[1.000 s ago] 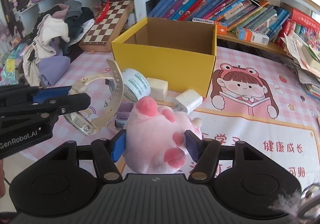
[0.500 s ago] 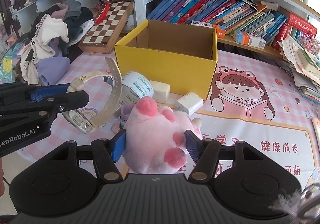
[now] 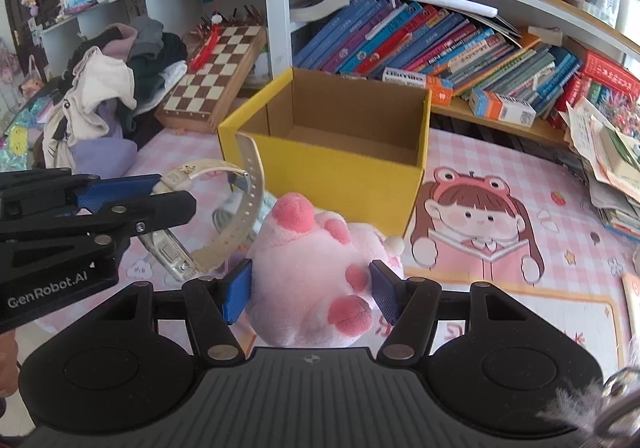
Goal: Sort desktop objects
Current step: 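Lift and carry the watch with the left tool while the right tool carries the pig over the box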
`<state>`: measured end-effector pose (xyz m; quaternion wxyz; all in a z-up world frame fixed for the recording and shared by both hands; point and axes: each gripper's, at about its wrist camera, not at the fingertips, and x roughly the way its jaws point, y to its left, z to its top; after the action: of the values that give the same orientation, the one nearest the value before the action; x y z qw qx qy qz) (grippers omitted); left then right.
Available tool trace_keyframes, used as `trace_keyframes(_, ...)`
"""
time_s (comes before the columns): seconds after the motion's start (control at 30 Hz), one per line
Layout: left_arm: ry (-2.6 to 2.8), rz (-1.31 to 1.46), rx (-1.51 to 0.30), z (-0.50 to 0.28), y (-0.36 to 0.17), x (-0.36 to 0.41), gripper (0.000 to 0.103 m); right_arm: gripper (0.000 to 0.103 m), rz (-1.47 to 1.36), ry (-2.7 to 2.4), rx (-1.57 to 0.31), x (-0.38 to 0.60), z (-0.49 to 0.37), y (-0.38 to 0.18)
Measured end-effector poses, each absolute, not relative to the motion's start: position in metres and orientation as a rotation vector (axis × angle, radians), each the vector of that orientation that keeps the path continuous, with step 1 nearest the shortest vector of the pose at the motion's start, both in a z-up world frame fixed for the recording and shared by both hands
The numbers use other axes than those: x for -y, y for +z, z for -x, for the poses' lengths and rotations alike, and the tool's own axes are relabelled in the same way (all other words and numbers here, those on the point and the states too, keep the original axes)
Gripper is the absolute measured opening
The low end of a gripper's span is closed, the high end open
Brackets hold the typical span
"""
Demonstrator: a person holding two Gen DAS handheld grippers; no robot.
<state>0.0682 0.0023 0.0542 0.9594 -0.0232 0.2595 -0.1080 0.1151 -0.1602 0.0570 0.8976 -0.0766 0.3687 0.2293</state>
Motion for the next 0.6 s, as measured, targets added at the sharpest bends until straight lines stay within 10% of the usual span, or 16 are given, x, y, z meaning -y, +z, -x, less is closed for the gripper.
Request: trace_keyframes(0.6, -0.192, 0.052, -0.482, -0.131, 0.086, 0.006, 0.024, 0.06, 0.162, 0.591, -0.706, 0.164, -0.19, 0.089)
